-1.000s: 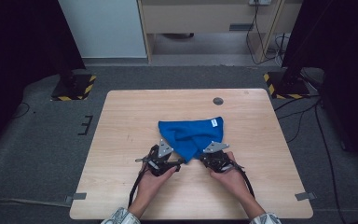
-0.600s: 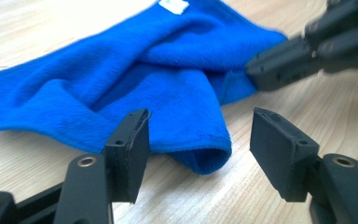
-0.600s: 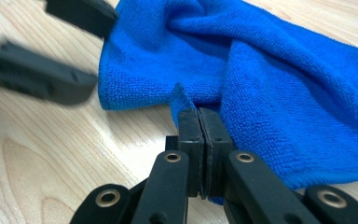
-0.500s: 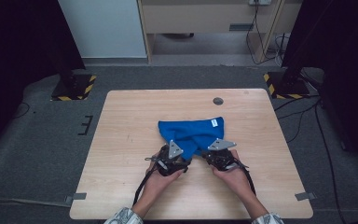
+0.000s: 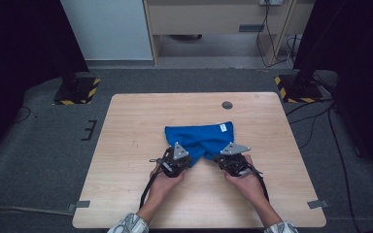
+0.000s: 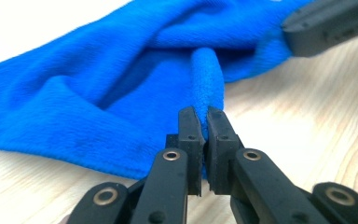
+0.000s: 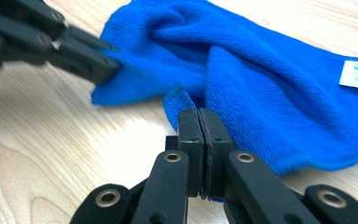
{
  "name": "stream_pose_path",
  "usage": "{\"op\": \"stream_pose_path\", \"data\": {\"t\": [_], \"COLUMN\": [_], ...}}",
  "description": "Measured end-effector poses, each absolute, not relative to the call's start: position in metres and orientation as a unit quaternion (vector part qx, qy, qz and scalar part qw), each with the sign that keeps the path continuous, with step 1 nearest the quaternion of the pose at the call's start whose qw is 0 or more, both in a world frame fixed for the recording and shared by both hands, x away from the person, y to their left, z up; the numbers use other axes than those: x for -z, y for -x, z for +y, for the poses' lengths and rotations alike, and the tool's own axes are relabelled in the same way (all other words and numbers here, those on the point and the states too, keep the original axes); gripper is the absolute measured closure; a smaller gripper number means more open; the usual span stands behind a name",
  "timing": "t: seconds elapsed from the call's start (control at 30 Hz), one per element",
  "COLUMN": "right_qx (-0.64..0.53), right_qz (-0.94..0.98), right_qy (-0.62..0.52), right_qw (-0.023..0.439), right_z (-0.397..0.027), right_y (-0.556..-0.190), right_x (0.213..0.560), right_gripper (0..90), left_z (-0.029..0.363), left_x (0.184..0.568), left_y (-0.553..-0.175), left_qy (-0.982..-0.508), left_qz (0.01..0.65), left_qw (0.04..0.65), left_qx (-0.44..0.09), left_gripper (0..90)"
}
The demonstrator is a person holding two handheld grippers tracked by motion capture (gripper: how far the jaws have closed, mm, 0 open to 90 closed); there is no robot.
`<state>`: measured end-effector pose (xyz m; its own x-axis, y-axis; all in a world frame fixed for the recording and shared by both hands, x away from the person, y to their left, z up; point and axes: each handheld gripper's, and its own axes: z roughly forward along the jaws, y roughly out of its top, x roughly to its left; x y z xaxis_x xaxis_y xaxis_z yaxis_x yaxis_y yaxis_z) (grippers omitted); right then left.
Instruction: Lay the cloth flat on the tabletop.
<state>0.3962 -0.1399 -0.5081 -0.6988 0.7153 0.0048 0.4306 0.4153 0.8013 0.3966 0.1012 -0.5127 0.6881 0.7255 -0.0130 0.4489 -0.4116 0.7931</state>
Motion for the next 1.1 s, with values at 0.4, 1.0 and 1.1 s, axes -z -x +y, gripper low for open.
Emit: {"op": "stream_pose_path", "data": {"t": [0.4,1.0,1.1], "right_qx": [-0.430,-0.414,-0.404], "right_qz": [0.796,0.769,0.772], "right_qy": [-0.386,-0.444,-0.447], "right_qw": [0.182,0.199,0.203], "right_z": [-0.177,-0.228,-0.231], "right_y": [-0.400,-0.396,-0.395], "right_x": [0.498,0.501,0.504], "right_gripper": [88.7,88.9,89.1], "left_z": [0.131,0.151,0.154], "left_x": [0.503,0.506,0.511], "left_y": [-0.412,-0.437,-0.443], "left_qy": [-0.797,-0.786,-0.789], "left_qz": [0.392,0.422,0.427], "left_qw": [0.426,0.421,0.411], "left_qx": [-0.172,-0.164,-0.164], "left_gripper": [85.2,85.9,85.9]}}
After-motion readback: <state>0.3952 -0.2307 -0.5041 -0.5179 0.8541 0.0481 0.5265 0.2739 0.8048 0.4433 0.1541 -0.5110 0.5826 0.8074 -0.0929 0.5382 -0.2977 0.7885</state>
